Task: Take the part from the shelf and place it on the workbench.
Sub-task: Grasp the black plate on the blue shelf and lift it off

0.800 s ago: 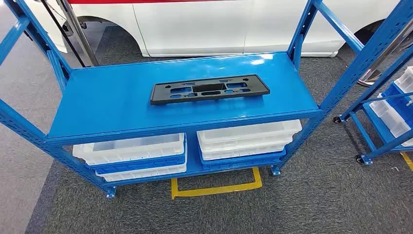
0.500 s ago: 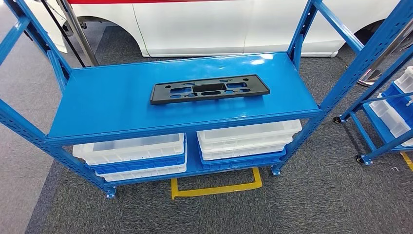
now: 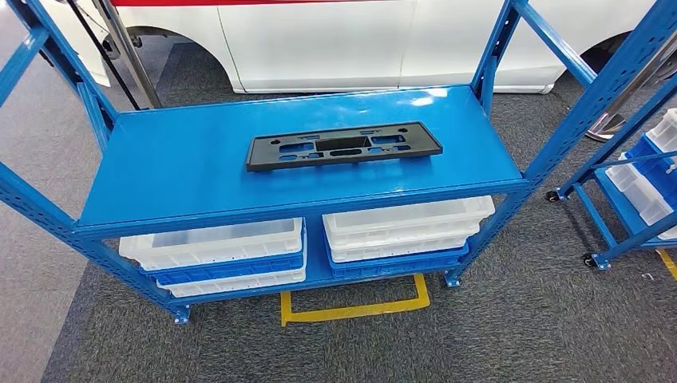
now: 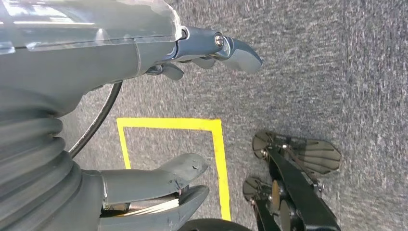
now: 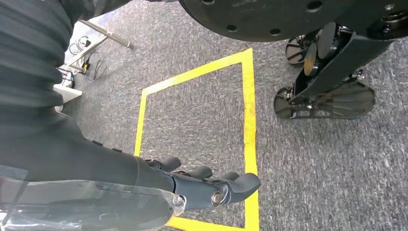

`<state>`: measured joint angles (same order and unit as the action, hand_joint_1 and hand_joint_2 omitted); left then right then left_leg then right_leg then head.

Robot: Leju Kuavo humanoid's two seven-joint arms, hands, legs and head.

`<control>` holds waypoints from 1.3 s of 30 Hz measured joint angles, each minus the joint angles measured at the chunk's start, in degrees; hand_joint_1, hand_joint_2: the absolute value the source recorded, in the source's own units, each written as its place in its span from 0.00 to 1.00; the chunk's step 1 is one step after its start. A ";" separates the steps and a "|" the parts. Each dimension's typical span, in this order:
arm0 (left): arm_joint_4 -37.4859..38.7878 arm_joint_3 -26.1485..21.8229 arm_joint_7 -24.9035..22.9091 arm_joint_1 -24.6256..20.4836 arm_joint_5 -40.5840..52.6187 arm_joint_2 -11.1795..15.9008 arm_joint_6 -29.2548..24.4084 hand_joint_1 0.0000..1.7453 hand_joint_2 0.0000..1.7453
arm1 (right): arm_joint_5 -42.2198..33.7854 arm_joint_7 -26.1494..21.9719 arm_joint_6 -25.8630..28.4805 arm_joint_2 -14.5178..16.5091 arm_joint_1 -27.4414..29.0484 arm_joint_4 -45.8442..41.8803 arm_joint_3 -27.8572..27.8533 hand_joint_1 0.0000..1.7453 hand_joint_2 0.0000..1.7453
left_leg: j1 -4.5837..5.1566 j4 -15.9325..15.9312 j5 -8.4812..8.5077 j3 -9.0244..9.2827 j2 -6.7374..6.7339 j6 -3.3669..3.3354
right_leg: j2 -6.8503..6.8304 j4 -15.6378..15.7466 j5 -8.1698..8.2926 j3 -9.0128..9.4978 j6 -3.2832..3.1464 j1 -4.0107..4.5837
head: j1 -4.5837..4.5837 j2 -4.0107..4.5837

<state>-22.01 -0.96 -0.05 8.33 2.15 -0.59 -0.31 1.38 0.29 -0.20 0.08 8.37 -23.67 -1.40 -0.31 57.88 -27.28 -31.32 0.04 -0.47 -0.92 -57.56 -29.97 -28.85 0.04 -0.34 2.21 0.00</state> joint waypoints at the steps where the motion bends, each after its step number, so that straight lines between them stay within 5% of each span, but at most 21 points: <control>1: 0.00 -0.41 -0.09 -0.09 1.13 -0.05 -0.12 0.00 1.00 | 0.73 0.10 -0.15 0.11 -0.09 0.00 -0.94 0.00 1.00 | 0.00 0.00 0.00 0.00 0.00 0.00 | 0.00 0.00 0.00 0.00 0.00 0.00 | 0.00 0.00; 5: 0.00 -2.48 -0.37 -0.56 6.41 -0.35 -0.48 0.00 0.00 | 4.43 0.83 -1.02 0.82 -0.49 0.00 -5.09 0.00 0.00 | 0.00 0.00 0.00 0.00 0.00 0.00 | 0.00 0.00 0.00 0.01 0.00 0.00 | 0.00 0.00; 12: 0.00 -7.99 -0.87 -1.34 14.70 -1.63 0.25 0.00 0.00 | 11.59 0.94 -2.74 2.04 -1.33 -0.01 -13.11 0.00 0.00 | 0.00 0.00 0.00 0.00 0.00 0.00 | 0.00 0.00 0.00 0.01 0.00 0.00 | 0.00 0.00; 21: -1.46 -16.78 -2.19 -1.38 24.54 -4.62 2.77 0.00 0.00 | 18.99 -5.17 -4.40 2.74 -3.96 -3.50 -20.04 0.00 0.00 | 0.01 0.01 0.01 -0.01 0.02 -0.01 | -0.02 0.00 0.02 0.10 0.01 -0.01 | 0.00 0.00; 31: -1.01 -27.28 -0.82 -2.81 37.17 -5.41 3.81 0.00 0.00 | 15.20 -7.04 -4.46 -1.24 -11.18 -10.90 -17.02 0.00 0.00 | 0.05 0.05 0.09 0.07 0.12 -0.10 | -0.09 0.00 0.07 0.17 0.06 -0.03 | 0.00 0.00; 39: 2.03 -34.65 -0.01 -5.03 45.73 -5.49 3.08 0.00 0.00 | 11.34 -7.97 -2.06 -3.40 -12.96 -7.88 -10.35 0.00 0.00 | 0.05 0.05 0.07 -0.02 0.18 -0.08 | -0.12 -0.01 0.05 0.12 0.06 -0.03 | 0.00 0.00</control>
<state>-19.98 -35.60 -0.06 3.30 47.89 -6.08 2.78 12.73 -7.68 -2.26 -3.33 -4.59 -31.55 -11.75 -0.26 57.93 -27.21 -31.34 0.22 -0.55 -1.05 -57.57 -29.92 -28.73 0.10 -0.36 2.21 0.00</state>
